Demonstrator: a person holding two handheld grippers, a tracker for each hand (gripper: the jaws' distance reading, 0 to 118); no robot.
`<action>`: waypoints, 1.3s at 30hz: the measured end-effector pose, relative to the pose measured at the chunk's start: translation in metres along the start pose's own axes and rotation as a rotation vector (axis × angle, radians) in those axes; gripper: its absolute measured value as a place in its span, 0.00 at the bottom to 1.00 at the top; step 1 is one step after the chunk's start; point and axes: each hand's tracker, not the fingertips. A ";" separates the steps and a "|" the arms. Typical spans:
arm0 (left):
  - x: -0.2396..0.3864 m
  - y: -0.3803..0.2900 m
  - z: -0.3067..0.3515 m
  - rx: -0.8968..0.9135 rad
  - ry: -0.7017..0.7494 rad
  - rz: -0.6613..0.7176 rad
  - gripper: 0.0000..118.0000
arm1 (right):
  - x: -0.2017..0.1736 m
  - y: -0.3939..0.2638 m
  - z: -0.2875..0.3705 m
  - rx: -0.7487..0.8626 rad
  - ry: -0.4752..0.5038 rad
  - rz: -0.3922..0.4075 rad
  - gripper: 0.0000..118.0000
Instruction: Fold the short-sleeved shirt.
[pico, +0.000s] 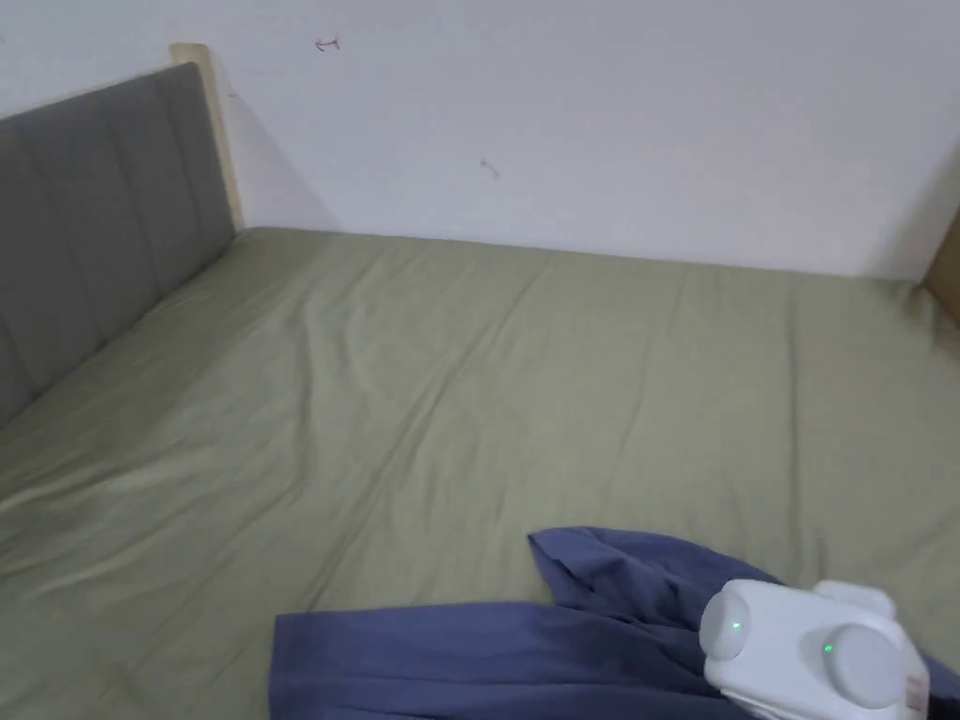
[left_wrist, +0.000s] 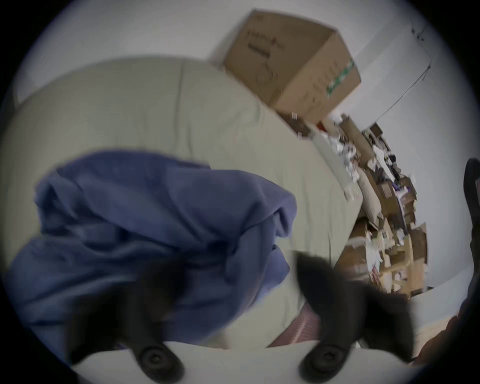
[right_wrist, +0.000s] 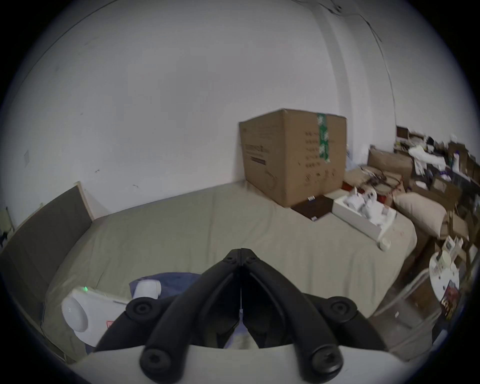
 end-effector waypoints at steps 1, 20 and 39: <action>-0.006 -0.007 -0.003 -0.033 -0.040 0.053 1.00 | 0.004 -0.003 -0.001 -0.010 0.009 -0.005 0.00; -0.213 -0.128 0.193 0.280 0.507 0.413 0.00 | -0.090 -0.067 -0.035 -0.231 0.313 0.146 0.00; -0.307 -0.094 0.178 0.187 0.770 0.431 0.01 | -0.082 -0.088 -0.086 -0.358 0.307 0.175 0.00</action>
